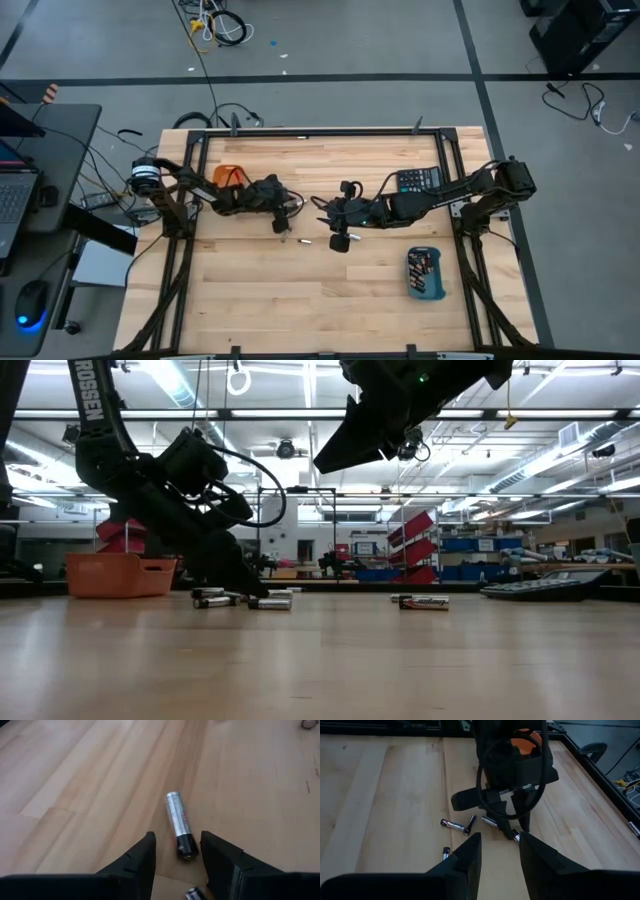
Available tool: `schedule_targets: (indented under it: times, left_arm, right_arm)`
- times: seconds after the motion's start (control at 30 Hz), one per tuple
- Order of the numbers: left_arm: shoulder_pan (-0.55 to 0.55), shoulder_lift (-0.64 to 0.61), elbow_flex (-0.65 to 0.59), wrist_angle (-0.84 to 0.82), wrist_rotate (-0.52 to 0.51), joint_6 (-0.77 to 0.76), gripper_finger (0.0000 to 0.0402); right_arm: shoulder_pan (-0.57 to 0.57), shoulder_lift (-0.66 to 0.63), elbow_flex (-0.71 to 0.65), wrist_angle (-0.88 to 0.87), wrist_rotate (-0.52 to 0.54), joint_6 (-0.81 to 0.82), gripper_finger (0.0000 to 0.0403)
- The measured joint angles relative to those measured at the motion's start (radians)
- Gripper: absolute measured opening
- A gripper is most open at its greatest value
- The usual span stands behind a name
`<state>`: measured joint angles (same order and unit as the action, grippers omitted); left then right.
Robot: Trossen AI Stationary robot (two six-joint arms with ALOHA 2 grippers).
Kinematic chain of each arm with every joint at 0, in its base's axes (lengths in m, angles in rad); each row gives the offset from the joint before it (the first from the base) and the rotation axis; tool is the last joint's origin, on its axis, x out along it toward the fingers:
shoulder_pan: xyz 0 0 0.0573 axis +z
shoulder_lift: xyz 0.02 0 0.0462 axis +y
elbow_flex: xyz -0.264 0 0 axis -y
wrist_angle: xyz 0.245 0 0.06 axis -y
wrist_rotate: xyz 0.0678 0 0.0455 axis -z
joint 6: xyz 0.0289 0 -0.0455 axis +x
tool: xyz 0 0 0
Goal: Sort batteries
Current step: Put the silver battery into the orange bin
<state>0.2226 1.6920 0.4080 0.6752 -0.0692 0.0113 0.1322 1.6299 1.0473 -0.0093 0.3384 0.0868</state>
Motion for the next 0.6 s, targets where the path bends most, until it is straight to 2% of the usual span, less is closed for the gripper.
schedule_targets:
  times: [0.3,0.6]
  left_arm:
    - [0.0,0.002,-0.001,0.009,-0.011,0.001,0.0128]
    - [0.0,0.002,-0.002,0.011,-0.033,-0.023,0.0126]
  right_arm:
    - [0.019,0.0,0.0,0.0,0.0,0.0,0.0118]
    - [0.028,0.0,0.0,0.0,0.0,0.0,0.0118]
